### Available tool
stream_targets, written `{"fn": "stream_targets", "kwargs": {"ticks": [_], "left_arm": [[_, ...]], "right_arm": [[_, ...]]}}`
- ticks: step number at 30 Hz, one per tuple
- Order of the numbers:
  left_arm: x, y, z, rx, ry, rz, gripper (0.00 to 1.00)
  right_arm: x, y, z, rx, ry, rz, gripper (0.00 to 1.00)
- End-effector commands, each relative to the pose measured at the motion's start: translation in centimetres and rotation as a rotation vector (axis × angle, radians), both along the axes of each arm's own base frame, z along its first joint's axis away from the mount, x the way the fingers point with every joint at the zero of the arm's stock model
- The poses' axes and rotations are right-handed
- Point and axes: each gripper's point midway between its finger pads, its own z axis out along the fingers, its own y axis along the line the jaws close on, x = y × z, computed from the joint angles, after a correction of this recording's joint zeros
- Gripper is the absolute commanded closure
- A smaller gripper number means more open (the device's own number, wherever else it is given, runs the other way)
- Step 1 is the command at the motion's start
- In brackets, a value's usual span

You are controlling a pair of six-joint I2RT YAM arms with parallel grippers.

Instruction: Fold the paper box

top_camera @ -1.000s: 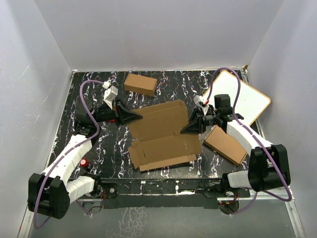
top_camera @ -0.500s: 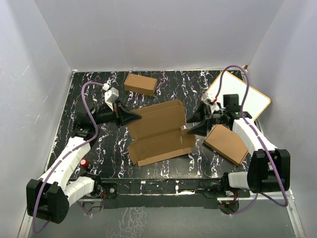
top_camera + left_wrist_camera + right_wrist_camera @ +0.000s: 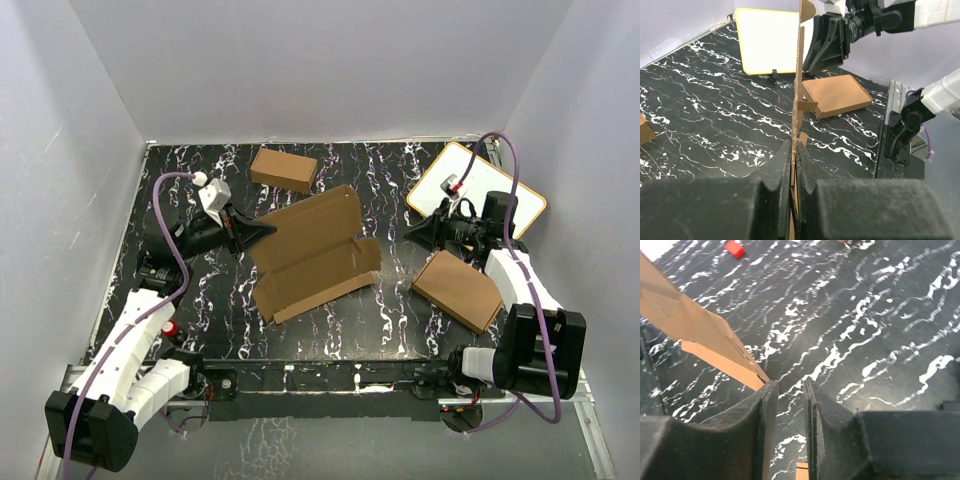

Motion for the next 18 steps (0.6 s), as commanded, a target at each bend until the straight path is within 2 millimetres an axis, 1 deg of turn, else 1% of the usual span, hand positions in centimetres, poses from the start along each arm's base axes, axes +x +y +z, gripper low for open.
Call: {"fn": "stream_targets", "kwargs": {"ticks": [1,3,8,11,14,18], "left_arm": [[0.4,0.6,4.4,-0.068,-0.064,0.038,1.0],[0.5,0.8,5.2,-0.093,-0.057,0.046,1.0],[0.0,0.9,7.7,-0.175,-0.057,0.06,1.0],[-0.4,0.9,9.2,-0.219,-0.055,0.053,1.0],[-0.9,0.8,10.4,-0.249,-0.065,0.037,1.0],[-1.2,1.0,11.3,-0.274,-0.091,0.045,1.0]], "right_arm": [[3.6,-2.4,-0.2,-0.044,-0.011,-0.197,0.74],[3.8,-2.7,-0.6,-0.035,0.016,-0.211,0.77],[2.8,-1.3,-0.6,0.058,0.058,-0.138,0.77],[2.5,-0.9,-0.5,0.094,0.07,-0.118,0.77],[2.0,-0.2,-0.2,0.154,0.105,-0.077,0.76],[1.3,0.4,-0.1,0.197,0.14,-0.026,0.76]]}}
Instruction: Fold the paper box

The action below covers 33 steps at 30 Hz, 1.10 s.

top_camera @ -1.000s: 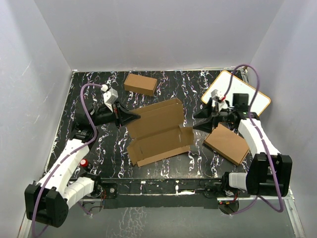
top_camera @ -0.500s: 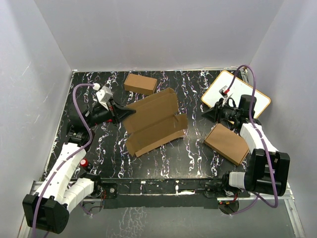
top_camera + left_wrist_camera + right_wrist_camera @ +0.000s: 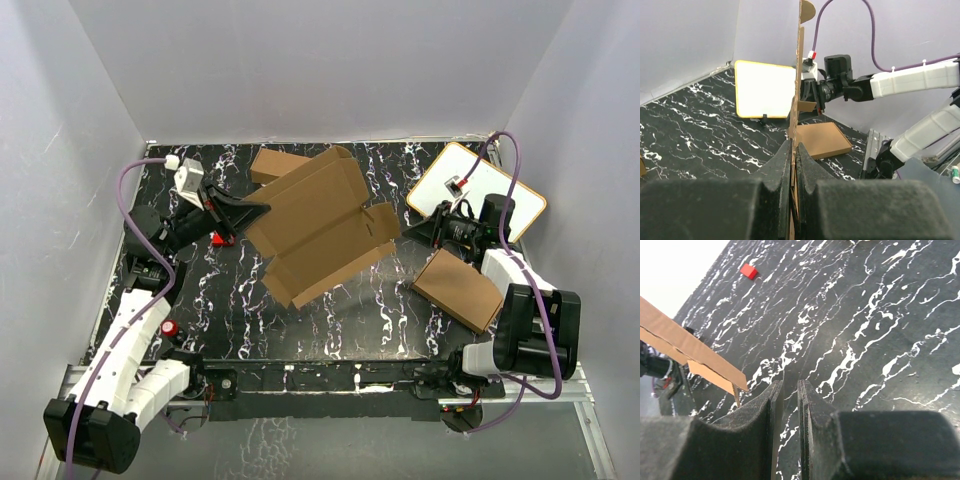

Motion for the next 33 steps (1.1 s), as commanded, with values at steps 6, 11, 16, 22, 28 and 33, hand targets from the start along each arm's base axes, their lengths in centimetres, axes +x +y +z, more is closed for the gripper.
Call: {"fn": "stream_targets", "kwargs": {"ticks": [6,11,16,22,28,33], "left_arm": [[-1.6,0.6,4.9,-0.101,-0.124,0.011,1.0],[-1.5,0.6,5.2,-0.122,-0.132,0.014,1.0],[-1.4,0.7,5.0,-0.133,-0.138,0.026,1.0],[-1.3,0.8,4.6,-0.132,-0.133,0.032,1.0],[-1.3,0.7,4.6,-0.138,-0.133,0.024,1.0],[-1.4,0.7,4.7,-0.139,-0.135,0.025,1.0]], "right_arm": [[-1.3,1.3,2.7,0.105,-0.064,0.137,0.76],[-2.0,1.8,3.1,0.139,-0.052,0.172,0.76],[-2.5,2.1,3.4,0.159,-0.047,0.197,0.75],[-2.9,2.3,4.2,0.177,-0.053,0.21,0.75],[-1.6,1.8,3.6,0.149,-0.048,0.118,0.75],[0.0,0.6,2.1,0.087,-0.012,0.03,0.76]]}}
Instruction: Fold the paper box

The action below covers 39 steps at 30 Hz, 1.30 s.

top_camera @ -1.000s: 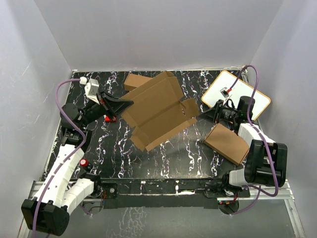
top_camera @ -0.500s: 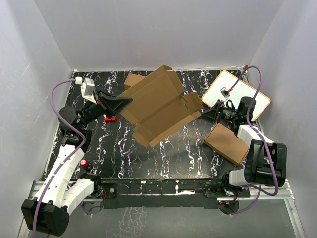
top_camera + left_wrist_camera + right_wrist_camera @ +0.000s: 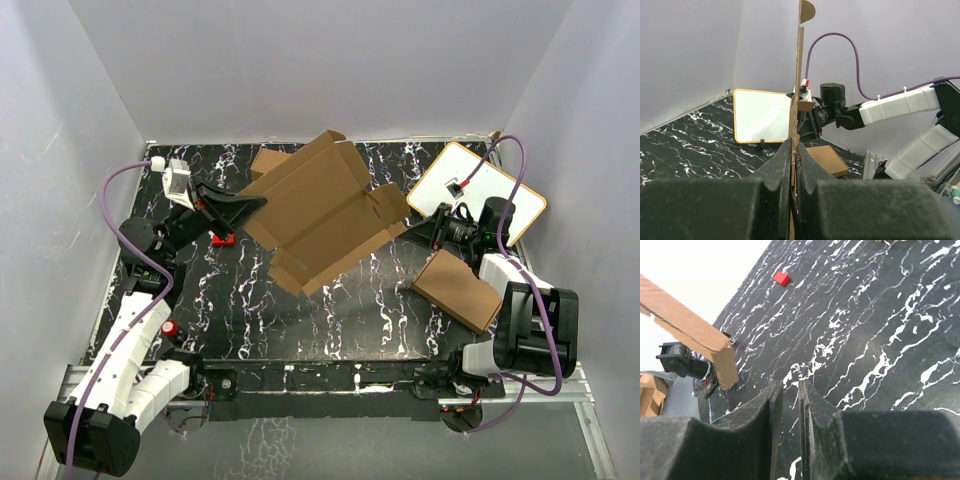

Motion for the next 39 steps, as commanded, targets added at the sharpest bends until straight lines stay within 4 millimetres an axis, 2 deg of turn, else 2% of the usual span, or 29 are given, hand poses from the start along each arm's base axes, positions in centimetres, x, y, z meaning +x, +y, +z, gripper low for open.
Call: {"fn": "stream_targets", "kwargs": {"ticks": [1,7,19,39], "left_arm": [[-0.7,0.3,1.4,-0.023,-0.063,0.008,1.0],[-0.7,0.2,0.9,-0.032,-0.051,-0.001,1.0],[-0.1,0.2,0.0,-0.017,-0.039,0.013,1.0],[0.8,0.3,0.5,-0.007,-0.07,0.039,1.0]], "right_arm": [[1.4,-0.9,0.6,-0.064,-0.067,-0.05,0.76],[-0.6,0.2,3.0,0.006,-0.145,0.029,0.76],[-2.2,0.8,4.5,0.028,-0.197,0.078,0.75],[-2.6,2.0,3.7,0.033,-0.154,0.147,0.66]]}}
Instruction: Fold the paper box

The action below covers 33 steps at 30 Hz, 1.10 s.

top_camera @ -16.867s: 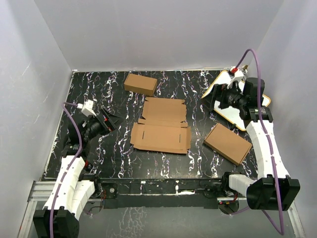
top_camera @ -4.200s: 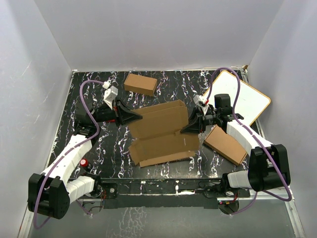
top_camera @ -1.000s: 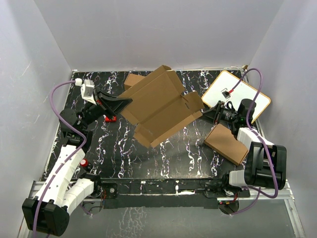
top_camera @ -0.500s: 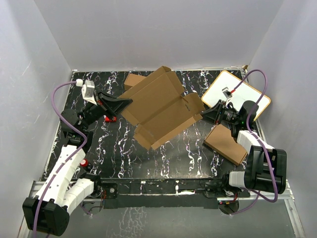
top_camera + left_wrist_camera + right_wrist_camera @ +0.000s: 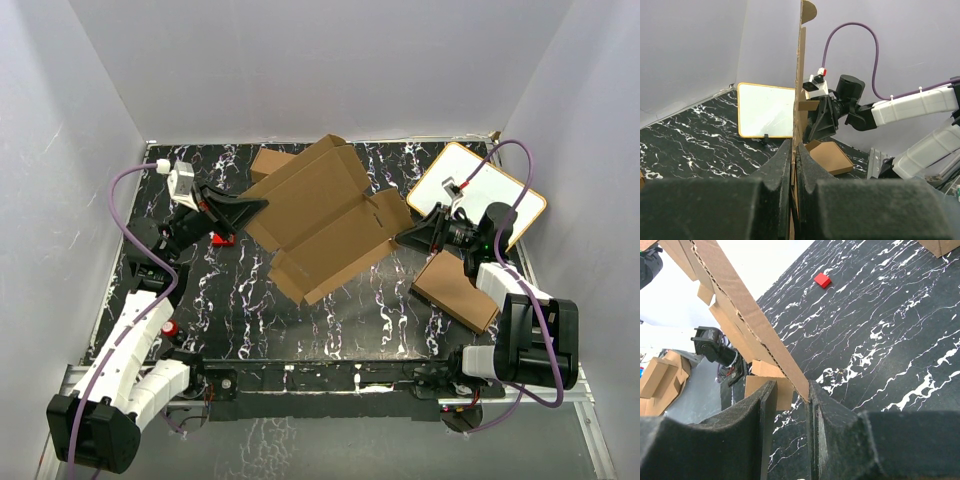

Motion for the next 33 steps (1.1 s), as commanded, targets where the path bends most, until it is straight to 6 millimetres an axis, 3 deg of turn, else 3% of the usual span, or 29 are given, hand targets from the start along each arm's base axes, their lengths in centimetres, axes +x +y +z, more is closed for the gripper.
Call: {"fn": "stream_targets", "kwargs": {"ticks": [1,33], "left_arm": [[-0.1,0.4,2.3,-0.02,-0.084,0.026,1.0],[-1.6,-0.1,3.6,-0.154,-0.069,-0.095,1.0]], "right_arm": [[0.4,0.1,0.8,-0.023,-0.083,0.022,0.66],[0.9,0.3,1.0,-0.033,-0.1,0.007,0.6]]}}
